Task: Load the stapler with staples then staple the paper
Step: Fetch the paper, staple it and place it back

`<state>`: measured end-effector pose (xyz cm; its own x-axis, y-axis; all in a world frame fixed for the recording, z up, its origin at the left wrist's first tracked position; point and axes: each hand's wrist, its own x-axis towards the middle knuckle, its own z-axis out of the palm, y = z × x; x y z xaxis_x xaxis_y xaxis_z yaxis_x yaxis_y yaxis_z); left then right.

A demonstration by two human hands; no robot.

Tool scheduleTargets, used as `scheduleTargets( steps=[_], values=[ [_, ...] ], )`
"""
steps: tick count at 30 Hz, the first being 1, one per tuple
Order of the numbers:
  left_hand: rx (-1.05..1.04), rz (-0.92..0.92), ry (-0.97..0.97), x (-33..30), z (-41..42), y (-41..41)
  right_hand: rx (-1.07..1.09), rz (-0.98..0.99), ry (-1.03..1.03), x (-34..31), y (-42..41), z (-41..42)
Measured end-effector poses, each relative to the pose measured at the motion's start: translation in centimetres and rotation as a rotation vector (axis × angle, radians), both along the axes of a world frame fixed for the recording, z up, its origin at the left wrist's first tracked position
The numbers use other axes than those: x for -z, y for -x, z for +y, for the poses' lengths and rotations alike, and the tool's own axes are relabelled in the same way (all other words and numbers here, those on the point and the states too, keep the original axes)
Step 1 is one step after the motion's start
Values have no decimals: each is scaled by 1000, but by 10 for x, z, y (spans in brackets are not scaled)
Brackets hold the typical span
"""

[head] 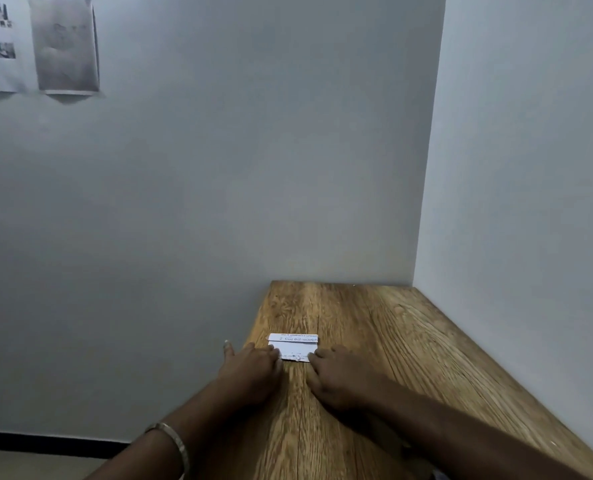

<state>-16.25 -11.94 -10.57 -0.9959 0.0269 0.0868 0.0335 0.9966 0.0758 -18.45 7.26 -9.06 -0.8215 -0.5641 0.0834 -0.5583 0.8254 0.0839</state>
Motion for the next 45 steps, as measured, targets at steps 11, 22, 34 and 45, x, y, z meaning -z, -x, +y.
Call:
scheduleTargets(
  steps=[11, 22, 34, 45],
  values=[
    [-61, 6, -27, -1, -27, 134, 93, -175, -5, 7, 134, -42],
    [-80, -33, -63, 4, -45, 224, 152, -210, 138, 16, 213, -65],
    [-86, 77, -64, 9, -42, 205, 150, -173, 168, 19, 199, -58],
    [18, 71, -37, -4, 7, 83, 70, -245, 105, -5, 88, -2]
  ],
)
